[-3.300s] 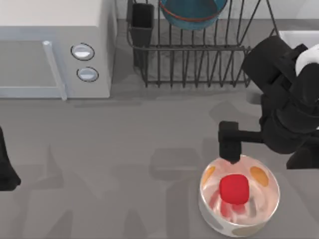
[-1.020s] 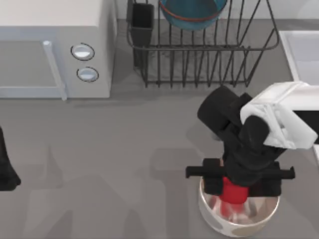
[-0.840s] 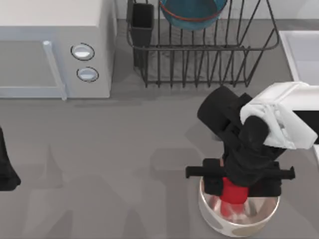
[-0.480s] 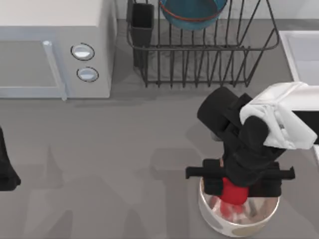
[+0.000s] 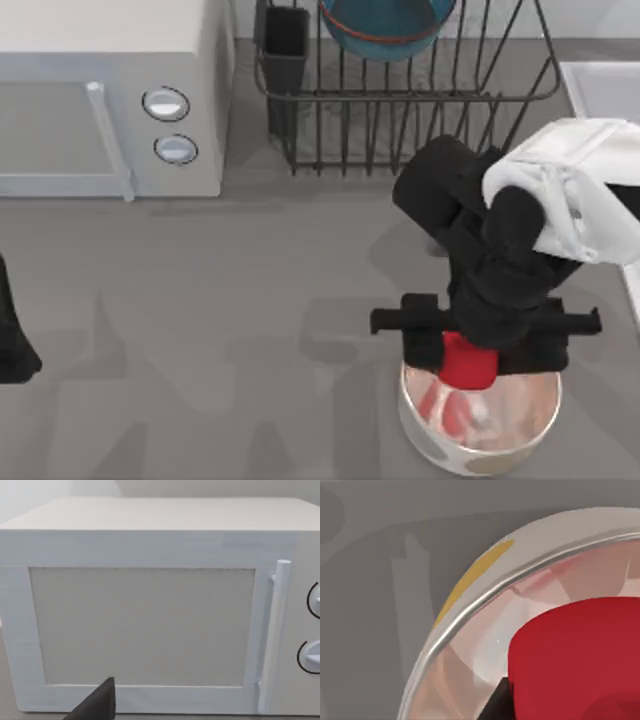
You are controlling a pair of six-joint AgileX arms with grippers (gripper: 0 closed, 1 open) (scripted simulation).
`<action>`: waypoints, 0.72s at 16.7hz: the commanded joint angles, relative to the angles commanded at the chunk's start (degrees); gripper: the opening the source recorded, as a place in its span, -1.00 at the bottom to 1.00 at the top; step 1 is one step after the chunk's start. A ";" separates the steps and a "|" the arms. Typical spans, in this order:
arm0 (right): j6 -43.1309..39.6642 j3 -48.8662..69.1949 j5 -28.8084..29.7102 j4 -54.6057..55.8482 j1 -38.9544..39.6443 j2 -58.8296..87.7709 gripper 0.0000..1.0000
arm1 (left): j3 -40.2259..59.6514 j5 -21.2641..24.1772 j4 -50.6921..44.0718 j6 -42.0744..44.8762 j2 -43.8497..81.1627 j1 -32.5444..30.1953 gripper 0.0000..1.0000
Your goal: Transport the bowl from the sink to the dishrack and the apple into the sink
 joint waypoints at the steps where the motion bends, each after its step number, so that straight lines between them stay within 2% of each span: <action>1: -0.03 1.79 -0.03 -2.86 -0.01 -0.78 -1.00 | 0.00 0.00 0.00 0.00 0.00 0.00 1.00; 6: -0.14 8.85 -0.16 -13.06 -0.44 -4.39 -1.00 | 0.00 0.00 0.00 0.00 0.00 0.00 1.00; 12: -0.30 8.75 -0.22 -12.71 -0.74 -4.37 -1.00 | 0.00 0.00 0.00 0.00 0.00 0.00 1.00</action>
